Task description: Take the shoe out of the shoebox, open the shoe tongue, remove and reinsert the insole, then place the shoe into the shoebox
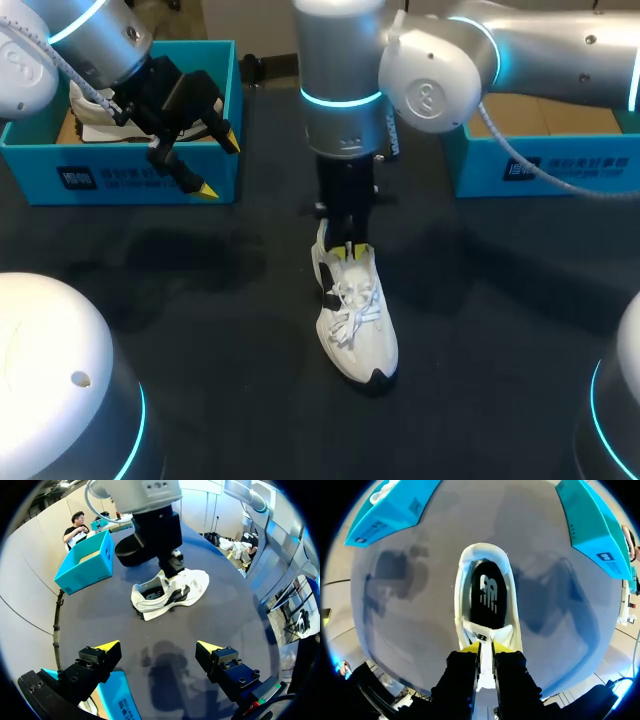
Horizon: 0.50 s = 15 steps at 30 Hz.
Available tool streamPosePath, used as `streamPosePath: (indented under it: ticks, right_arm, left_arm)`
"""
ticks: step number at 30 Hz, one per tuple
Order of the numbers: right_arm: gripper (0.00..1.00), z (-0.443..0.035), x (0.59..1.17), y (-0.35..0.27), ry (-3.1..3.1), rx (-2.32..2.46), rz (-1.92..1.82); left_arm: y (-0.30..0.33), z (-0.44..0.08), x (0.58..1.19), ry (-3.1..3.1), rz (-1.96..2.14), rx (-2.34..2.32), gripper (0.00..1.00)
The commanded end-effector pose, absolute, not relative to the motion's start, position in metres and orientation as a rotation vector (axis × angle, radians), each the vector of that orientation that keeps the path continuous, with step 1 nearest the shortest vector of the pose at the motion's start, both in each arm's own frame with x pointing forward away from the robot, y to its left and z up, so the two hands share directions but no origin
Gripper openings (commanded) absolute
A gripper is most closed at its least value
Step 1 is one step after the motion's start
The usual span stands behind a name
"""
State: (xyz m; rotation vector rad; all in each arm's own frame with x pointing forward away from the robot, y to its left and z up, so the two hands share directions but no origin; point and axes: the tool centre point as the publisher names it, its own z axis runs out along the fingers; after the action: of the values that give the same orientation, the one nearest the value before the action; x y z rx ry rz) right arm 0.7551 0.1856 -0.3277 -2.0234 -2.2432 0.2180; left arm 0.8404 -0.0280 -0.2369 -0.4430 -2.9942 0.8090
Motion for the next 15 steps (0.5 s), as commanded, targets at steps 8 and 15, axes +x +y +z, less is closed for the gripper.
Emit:
streamPosePath:
  ticks: [8,15]
  right_arm:
    - [0.31,-0.320,0.761,0.180,-2.269,-2.035,0.247]
    - [0.33,-0.336,0.768,0.179,-2.272,-2.017,0.212]
  left_arm:
    - [-0.028,-0.237,0.839,-2.997,0.807,-0.443,1.00]
    - [-0.028,-0.237,0.839,-2.997,0.807,-0.443,1.00]
